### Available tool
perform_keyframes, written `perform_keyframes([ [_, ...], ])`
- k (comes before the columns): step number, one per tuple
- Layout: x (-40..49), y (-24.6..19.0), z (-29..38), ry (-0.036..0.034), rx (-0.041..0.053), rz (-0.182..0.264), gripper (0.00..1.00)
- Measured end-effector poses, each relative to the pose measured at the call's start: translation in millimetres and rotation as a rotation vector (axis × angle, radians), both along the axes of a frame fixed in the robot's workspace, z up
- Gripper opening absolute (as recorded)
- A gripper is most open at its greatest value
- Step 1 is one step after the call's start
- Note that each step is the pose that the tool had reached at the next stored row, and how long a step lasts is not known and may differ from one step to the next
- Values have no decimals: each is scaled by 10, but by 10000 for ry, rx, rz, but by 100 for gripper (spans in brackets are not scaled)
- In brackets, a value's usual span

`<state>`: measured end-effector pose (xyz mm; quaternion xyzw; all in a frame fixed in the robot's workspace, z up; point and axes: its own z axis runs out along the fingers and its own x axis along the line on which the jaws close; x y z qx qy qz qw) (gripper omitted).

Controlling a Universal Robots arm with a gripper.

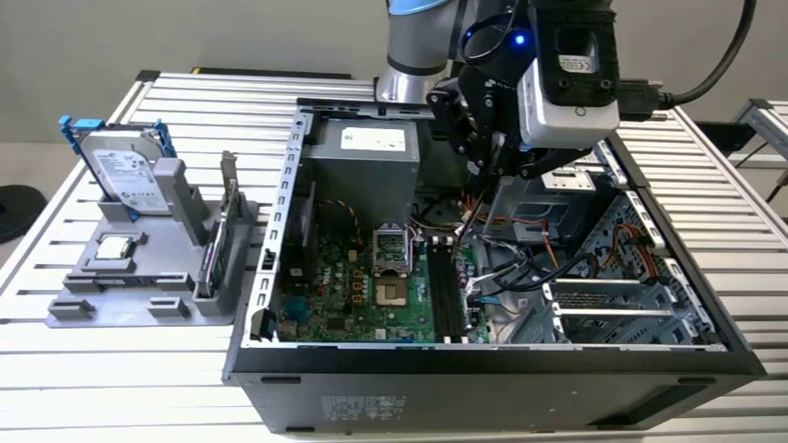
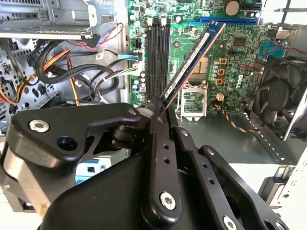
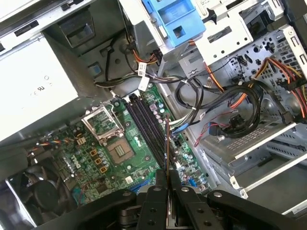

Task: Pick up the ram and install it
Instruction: 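Insert the ram into the slot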

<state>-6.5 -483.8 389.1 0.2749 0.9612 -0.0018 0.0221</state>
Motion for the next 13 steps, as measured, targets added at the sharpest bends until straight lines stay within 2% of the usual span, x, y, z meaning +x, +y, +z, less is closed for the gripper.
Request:
perform_keyframes([
  [6,0,0,-2,-1,1,-818,0],
  [13,1,0,-4,-1,0,-1983,0],
])
